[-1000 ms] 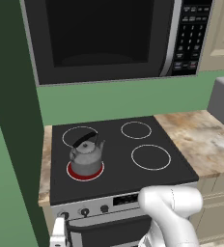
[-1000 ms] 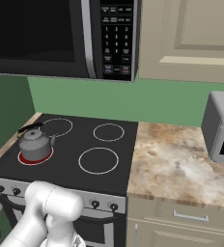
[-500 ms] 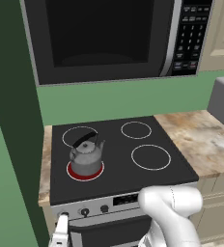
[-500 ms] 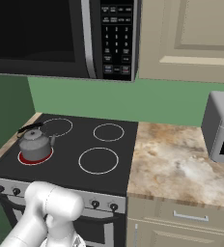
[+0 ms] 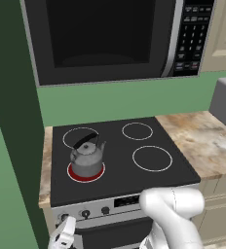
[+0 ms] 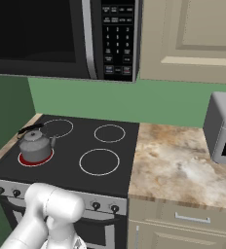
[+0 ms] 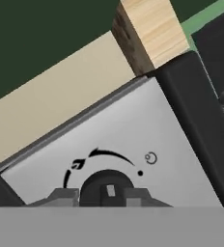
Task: Lower the heat of the kettle.
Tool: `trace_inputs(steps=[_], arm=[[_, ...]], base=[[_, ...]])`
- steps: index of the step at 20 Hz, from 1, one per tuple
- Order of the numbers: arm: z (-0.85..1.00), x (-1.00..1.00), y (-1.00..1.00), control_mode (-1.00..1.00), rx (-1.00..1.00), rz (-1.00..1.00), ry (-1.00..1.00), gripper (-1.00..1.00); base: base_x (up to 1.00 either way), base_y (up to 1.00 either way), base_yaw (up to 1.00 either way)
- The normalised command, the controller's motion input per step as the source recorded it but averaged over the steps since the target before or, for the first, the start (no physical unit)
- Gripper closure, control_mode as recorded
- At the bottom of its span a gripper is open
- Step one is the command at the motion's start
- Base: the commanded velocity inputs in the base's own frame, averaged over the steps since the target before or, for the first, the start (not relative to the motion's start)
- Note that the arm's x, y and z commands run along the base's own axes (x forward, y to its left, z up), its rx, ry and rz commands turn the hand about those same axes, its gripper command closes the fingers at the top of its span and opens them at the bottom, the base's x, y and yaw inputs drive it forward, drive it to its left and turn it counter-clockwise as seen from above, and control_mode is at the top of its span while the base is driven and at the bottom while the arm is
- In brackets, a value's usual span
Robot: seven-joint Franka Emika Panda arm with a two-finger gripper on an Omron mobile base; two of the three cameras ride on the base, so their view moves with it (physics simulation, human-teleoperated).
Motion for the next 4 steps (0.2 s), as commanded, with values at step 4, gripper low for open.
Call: trace_inputs(steps=[4], arm=[[0.27,0.14,-0.18,-1.0,0.39,0.0,0.0,1.0]], base=[[0.0,0.0,0.0]])
